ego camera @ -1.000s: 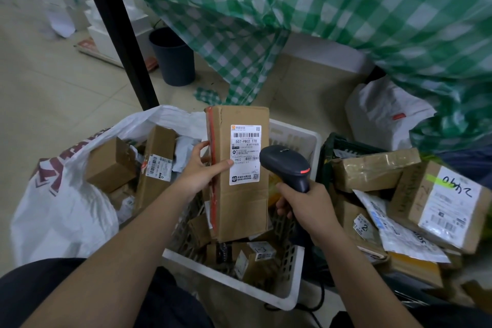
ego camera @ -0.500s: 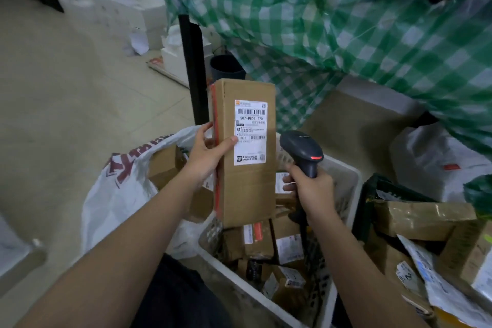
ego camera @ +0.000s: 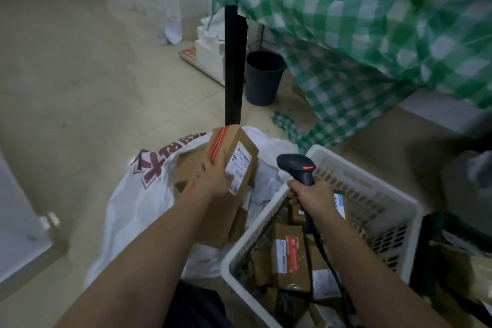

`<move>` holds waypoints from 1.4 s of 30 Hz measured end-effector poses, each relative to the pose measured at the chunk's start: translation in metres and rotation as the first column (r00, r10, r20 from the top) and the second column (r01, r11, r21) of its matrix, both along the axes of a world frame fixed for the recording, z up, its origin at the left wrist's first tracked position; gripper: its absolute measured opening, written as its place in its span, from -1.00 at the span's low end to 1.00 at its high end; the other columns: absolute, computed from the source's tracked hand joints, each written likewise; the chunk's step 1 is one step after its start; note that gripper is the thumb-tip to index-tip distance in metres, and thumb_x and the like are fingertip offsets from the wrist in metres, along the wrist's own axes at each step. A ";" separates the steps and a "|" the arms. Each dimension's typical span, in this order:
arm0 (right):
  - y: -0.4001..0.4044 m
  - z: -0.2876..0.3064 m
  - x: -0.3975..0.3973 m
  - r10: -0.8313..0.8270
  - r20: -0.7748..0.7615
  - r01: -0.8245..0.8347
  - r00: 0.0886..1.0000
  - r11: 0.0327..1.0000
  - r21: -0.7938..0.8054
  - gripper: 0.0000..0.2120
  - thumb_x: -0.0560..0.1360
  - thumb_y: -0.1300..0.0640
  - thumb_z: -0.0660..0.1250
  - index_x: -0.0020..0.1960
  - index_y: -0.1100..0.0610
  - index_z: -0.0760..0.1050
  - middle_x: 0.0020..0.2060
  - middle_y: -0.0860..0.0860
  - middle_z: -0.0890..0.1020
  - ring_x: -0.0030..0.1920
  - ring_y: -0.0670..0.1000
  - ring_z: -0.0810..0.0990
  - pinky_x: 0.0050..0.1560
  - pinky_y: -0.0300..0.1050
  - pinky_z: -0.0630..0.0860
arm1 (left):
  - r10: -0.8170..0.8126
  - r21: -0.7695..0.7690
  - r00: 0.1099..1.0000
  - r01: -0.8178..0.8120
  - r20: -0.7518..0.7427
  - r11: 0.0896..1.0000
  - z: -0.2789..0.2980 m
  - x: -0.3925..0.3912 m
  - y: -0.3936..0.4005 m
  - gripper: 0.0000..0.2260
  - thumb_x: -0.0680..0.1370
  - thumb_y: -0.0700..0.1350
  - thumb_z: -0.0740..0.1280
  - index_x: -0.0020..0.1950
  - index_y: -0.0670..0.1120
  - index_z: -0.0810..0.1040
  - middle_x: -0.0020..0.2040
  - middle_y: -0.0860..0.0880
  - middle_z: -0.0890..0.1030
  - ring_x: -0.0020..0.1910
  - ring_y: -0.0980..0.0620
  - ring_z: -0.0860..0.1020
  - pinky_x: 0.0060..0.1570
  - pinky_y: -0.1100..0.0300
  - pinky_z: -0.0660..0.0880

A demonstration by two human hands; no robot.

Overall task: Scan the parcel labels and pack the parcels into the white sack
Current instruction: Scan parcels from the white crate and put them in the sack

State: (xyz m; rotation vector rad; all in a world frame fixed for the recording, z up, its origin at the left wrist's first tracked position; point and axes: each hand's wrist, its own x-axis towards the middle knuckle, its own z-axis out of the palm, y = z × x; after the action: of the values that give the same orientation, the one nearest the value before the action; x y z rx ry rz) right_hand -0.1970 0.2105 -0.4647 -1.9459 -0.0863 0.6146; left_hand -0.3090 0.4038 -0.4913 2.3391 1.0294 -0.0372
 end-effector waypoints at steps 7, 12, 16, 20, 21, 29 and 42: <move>0.001 -0.026 0.012 -0.010 -0.046 0.007 0.999 0.998 -0.061 -0.84 0.46 0.17 0.40 -0.14 0.29 0.59 -0.31 0.16 0.67 -0.44 -0.04 0.58 -0.38 -0.20 0.46 | 0.017 0.008 0.992 -0.016 -0.126 1.000 -0.039 0.001 0.010 -0.01 0.44 0.25 0.37 0.53 0.12 -0.34 0.57 -0.12 -0.12 0.46 -0.35 0.16 0.30 -0.40 0.25; -0.013 -0.025 0.007 -0.033 -0.071 0.030 0.997 0.999 -0.043 -0.89 0.47 0.21 0.38 -0.21 0.22 0.54 -0.36 0.10 0.61 -0.40 0.00 0.56 -0.38 -0.21 0.46 | 0.047 0.087 0.941 -0.018 -0.334 0.996 -0.033 0.002 0.010 -0.09 0.54 0.12 0.32 0.52 0.10 -0.39 0.56 -0.20 -0.05 0.46 -0.35 0.15 0.29 -0.33 0.33; -0.044 -0.029 0.002 -0.037 -0.041 0.034 0.998 0.996 -0.079 -0.90 0.47 0.22 0.40 -0.14 0.26 0.55 -0.36 0.14 0.62 -0.36 0.08 0.57 -0.25 -0.09 0.50 | -0.037 0.144 0.953 0.084 -0.299 0.986 -0.015 -0.004 -0.011 -0.22 0.60 0.15 0.18 0.56 -0.07 -0.28 0.57 -0.19 -0.17 0.54 -0.26 -0.14 0.47 -0.24 -0.02; -0.081 -0.044 -0.008 -0.026 0.086 0.041 0.996 0.983 -0.180 -0.85 0.44 0.20 0.40 -0.22 0.23 0.47 -0.42 0.12 0.51 -0.38 0.08 0.50 -0.32 -0.14 0.40 | -0.148 0.178 0.975 0.177 -0.168 0.968 0.005 -0.008 -0.054 -0.37 0.63 0.09 0.13 0.58 -0.07 -0.10 0.57 -0.17 -0.08 0.55 -0.19 -0.09 0.48 -0.09 -0.08; -0.089 -0.050 -0.013 0.022 0.108 0.004 0.994 0.973 -0.231 -0.84 0.44 0.19 0.39 -0.20 0.25 0.46 -0.41 0.11 0.48 -0.38 0.06 0.48 -0.32 -0.14 0.39 | -0.185 0.152 0.966 0.214 -0.181 0.965 0.008 -0.009 -0.063 -0.39 0.62 0.08 0.14 0.57 -0.07 -0.05 0.57 -0.17 -0.06 0.54 -0.19 -0.08 0.49 -0.09 -0.06; -0.106 -0.110 -0.062 0.436 -0.093 -0.432 0.895 0.798 -0.420 -0.42 0.59 0.18 0.27 0.52 0.20 0.09 0.43 0.17 0.31 0.34 0.18 0.39 0.21 -0.06 0.38 | -0.379 0.009 0.845 0.413 -0.377 0.911 0.002 -0.033 -0.103 -0.45 0.59 0.06 0.19 0.53 -0.07 0.12 0.55 -0.20 -0.01 0.52 -0.23 -0.05 0.48 -0.15 -0.03; -0.017 -0.062 -0.030 0.587 0.328 -0.317 0.740 0.735 -0.599 -0.35 0.58 -0.07 0.21 0.56 0.11 0.07 0.51 0.16 0.17 0.48 0.21 0.12 0.42 0.14 0.23 | -0.315 0.034 0.913 0.334 -0.261 0.942 0.024 -0.020 0.015 -0.40 0.60 0.12 0.17 0.57 -0.02 0.03 0.55 -0.20 0.09 0.52 -0.25 0.03 0.48 -0.15 0.02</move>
State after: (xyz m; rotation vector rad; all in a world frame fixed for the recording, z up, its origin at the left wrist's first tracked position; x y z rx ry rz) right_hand -0.2266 0.1936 -0.5264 -2.6018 -0.8604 0.4577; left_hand -0.3295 0.4189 -0.4669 2.6036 0.7521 -0.4421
